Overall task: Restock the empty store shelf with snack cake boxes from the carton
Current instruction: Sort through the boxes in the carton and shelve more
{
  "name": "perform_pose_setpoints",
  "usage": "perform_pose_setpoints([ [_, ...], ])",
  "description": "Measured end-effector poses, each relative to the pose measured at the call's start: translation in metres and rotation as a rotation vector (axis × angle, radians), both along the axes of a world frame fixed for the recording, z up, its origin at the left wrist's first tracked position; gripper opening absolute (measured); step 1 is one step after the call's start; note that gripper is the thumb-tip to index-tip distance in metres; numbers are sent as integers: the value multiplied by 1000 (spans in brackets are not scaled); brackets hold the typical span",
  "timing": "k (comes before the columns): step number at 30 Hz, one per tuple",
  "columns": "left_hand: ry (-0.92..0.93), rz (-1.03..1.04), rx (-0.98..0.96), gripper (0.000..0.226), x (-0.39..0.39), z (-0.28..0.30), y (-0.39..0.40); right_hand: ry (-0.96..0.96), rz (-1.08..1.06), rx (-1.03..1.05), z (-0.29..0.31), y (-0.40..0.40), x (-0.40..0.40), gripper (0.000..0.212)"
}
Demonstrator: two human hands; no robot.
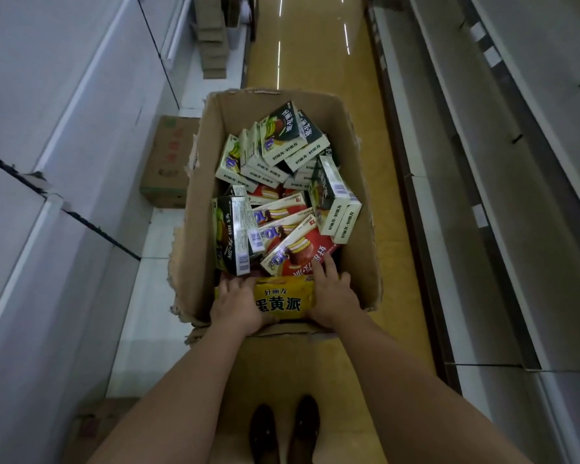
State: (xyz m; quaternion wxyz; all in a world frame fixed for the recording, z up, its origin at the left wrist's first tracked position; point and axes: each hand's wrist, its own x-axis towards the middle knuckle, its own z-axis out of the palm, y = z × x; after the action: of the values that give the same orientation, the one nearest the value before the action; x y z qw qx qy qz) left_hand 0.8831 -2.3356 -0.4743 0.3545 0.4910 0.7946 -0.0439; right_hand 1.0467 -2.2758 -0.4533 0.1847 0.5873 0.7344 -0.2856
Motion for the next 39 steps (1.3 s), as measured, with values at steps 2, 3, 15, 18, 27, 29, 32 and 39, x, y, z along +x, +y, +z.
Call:
perform_pose_setpoints([
  [2, 98, -68, 2, 97, 3, -1, 1, 12, -8, -16, 1, 7, 0, 103],
  [3, 134, -86, 10, 98, 4, -2, 2, 25, -8, -18, 3, 12, -1, 103],
  [15, 174, -95, 288, 75, 10, -2, 11, 520, -607, 211, -2, 30, 5, 69],
  [18, 31, 119, 266, 64, 7, 12, 22, 673, -844, 89, -3, 25, 8, 71],
  [27, -775, 763, 200, 87, 1, 55, 38, 1052, -1138, -315, 22, 34, 16, 82],
  [29, -908, 812, 162, 92, 4, 61, 38, 1116, -1053, -443, 26, 28, 11, 76],
  [32, -965, 777, 135, 56, 11, 76, 38, 1157, -962, -498, 34, 23, 5, 74],
  [39, -806, 756, 299, 64, 15, 88, 31, 1216, -1069, -423, 56, 19, 18, 38],
])
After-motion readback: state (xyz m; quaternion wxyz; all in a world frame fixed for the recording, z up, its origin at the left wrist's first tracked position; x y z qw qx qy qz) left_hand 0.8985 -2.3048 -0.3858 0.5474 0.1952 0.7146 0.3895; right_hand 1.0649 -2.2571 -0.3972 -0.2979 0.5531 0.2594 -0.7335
